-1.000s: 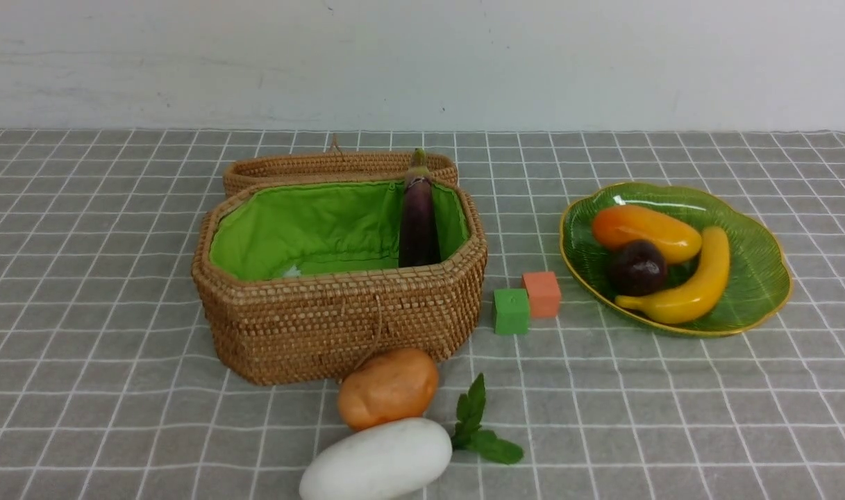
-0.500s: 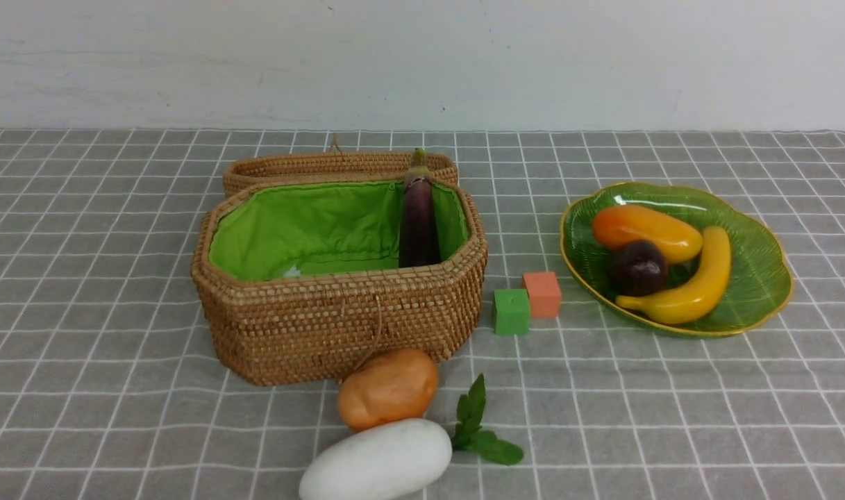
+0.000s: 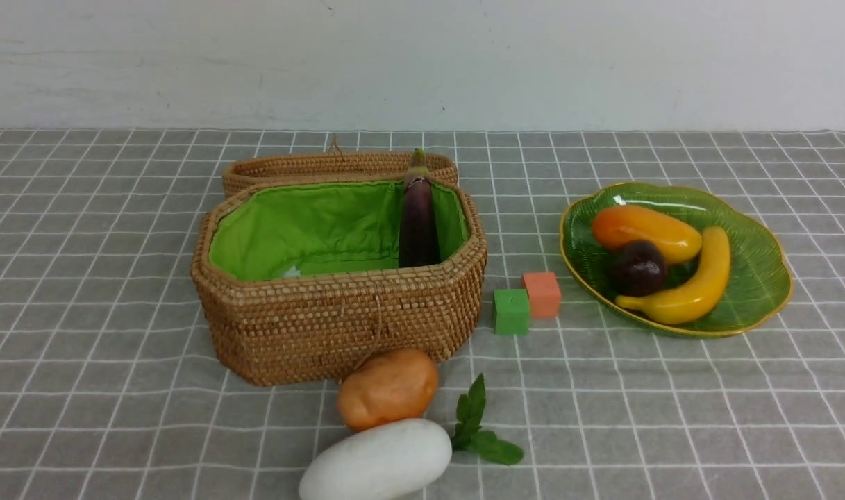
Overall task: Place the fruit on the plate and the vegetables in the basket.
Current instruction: Take a daikon with your left arm and place it on the basket on the left.
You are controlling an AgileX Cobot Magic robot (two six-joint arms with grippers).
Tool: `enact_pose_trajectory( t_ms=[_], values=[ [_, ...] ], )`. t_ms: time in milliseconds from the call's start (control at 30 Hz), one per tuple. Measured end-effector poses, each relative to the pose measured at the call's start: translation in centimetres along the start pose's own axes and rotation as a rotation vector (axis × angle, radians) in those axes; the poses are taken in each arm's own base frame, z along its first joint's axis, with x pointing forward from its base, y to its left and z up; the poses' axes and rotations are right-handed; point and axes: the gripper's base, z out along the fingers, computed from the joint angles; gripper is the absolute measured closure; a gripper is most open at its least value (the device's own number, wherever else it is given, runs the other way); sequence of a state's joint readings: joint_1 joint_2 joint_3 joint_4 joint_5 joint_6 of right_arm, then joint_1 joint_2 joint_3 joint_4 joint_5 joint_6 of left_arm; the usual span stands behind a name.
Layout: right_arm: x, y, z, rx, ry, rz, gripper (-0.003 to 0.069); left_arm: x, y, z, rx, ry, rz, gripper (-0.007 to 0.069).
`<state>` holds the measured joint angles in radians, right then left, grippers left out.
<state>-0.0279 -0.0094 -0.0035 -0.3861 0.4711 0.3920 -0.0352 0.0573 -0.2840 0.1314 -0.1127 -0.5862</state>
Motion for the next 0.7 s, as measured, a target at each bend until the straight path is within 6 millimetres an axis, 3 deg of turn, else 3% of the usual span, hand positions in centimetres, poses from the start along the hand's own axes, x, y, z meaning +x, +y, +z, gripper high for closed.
enact_pose_trajectory(
  t_ms=[33, 100, 200, 300, 467, 500, 533, 700],
  values=[
    [0.0, 0.0, 0.0, 0.0, 0.0, 0.0, 0.0621, -0.1, 0.0, 0.3, -0.013, 0.02, 0.002, 0.0386],
    [0.0, 0.0, 0.0, 0.0, 0.0, 0.0, 0.0616, -3.3, -1.3, 2.1, -0.073, 0.092, 0.014, 0.0386],
    [0.0, 0.0, 0.0, 0.0, 0.0, 0.0, 0.0613, -3.7, -1.2, 4.5, -0.192, 0.269, 0.03, 0.0386],
    [0.0, 0.0, 0.0, 0.0, 0.0, 0.0, 0.061, -1.5, 0.6, 7.6, -0.388, 0.588, 0.113, 0.0386],
    [0.0, 0.0, 0.0, 0.0, 0.0, 0.0, 0.0603, 1.9, 2.1, 10.0, -0.46, 0.817, 0.163, 0.0386],
    [0.0, 0.0, 0.0, 0.0, 0.0, 0.0, 0.0601, 3.5, 1.9, 10.6, -0.431, 0.915, 0.169, 0.0386],
    [0.0, 0.0, 0.0, 0.0, 0.0, 0.0, 0.06, 3.7, 1.9, 10.7, -0.424, 0.929, 0.172, 0.0386],
    [0.0, 0.0, 0.0, 0.0, 0.0, 0.0, 0.0591, 9.1, -1.2, 11.6, -0.183, 1.273, 0.311, 0.0368]
  ],
)
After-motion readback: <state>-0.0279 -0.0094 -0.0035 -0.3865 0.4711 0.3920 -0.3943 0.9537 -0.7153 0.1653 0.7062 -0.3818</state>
